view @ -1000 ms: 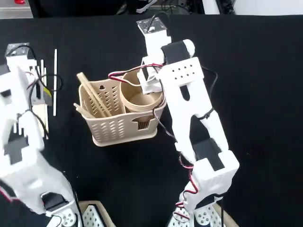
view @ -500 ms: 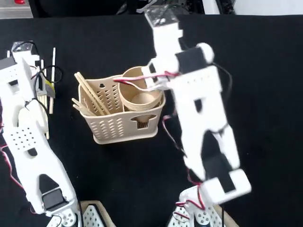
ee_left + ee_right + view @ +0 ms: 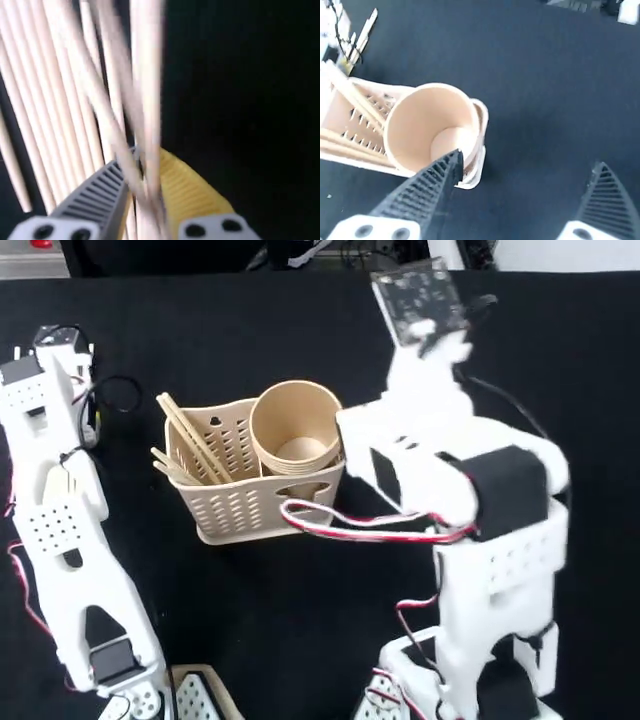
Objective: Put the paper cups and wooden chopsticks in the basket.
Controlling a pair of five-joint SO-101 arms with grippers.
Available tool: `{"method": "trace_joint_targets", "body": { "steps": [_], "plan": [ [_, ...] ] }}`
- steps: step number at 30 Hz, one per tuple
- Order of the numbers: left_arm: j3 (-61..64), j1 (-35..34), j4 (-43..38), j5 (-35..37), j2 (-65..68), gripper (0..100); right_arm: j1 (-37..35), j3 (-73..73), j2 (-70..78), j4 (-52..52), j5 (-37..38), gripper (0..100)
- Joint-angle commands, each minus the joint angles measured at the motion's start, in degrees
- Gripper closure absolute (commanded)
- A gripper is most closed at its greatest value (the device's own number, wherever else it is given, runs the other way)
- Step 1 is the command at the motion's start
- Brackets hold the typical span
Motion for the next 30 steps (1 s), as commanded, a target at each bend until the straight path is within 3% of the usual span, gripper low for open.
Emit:
{"method": "trace_joint_targets", "body": {
  "steps": [1,4,8,18,30],
  "plan": [
    [-5.6,-0.7,6.2,0.4,-3.9,97,4.2,-0.2,-1.5,1.8,0.4,61.6],
    [-11.4,-0.3,11.3,0.4,-6.2,97,6.2,-0.1,-1.5,1.8,0.4,61.6],
    [-14.2,-0.9,11.6,3.6,-9.7,97,7.5,-0.2,-1.7,1.8,0.4,61.6],
    [-5.3,-0.6,11.4,5.7,-25.1,97,8.5,-0.1,-1.5,1.8,0.4,61.6],
    [-5.4,0.7,11.3,10.9,-40.4,97,8.4,3.6,-1.9,1.7,0.4,61.6]
  ]
}}
